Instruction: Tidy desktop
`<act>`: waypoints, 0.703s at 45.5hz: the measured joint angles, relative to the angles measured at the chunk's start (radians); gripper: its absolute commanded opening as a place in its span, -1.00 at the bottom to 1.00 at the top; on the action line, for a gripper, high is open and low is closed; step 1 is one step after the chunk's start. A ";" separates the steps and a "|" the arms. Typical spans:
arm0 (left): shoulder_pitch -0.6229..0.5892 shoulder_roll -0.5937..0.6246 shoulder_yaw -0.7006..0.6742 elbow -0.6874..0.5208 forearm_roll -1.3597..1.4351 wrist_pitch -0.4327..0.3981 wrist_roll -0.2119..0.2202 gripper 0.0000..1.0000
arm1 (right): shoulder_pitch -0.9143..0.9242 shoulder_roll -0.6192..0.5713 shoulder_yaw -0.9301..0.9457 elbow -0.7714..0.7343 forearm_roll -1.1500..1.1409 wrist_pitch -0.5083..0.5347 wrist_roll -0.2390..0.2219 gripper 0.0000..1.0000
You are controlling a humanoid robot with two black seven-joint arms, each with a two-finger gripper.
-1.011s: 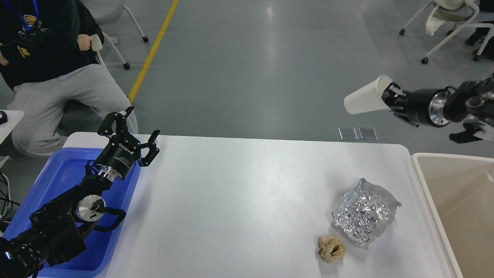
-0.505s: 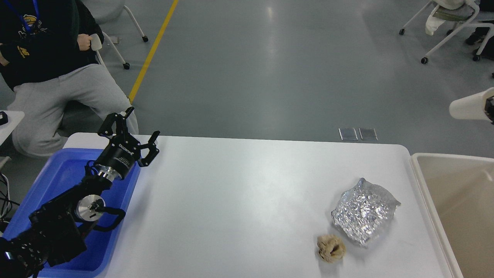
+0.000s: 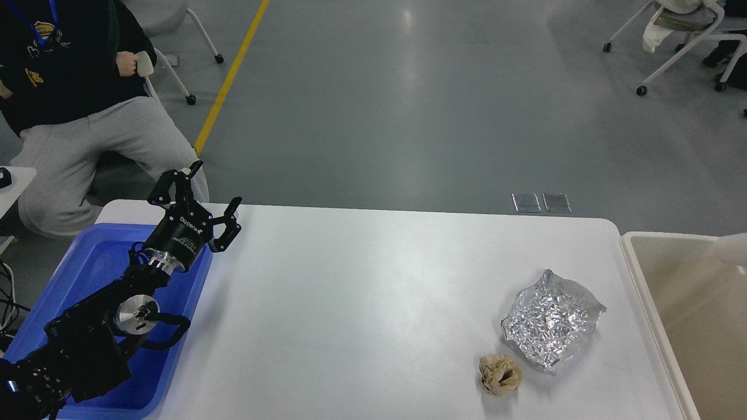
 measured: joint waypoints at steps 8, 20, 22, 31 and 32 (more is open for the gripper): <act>0.000 0.000 0.000 0.000 0.000 0.000 0.000 1.00 | -0.074 0.061 0.035 -0.067 0.013 -0.004 0.008 -1.00; 0.000 0.000 0.000 0.000 0.000 0.000 0.000 1.00 | -0.148 0.119 0.054 -0.124 0.020 -0.006 0.018 -1.00; 0.000 0.000 0.000 0.000 0.000 0.000 0.000 1.00 | -0.157 0.124 0.055 -0.130 0.021 -0.007 0.019 -1.00; 0.000 0.000 0.000 0.000 0.000 0.000 0.000 1.00 | -0.193 0.144 0.072 -0.147 0.022 -0.007 0.023 -0.77; 0.000 0.000 0.000 0.000 0.000 0.000 0.000 1.00 | -0.197 0.145 0.074 -0.148 0.022 -0.007 0.024 -0.70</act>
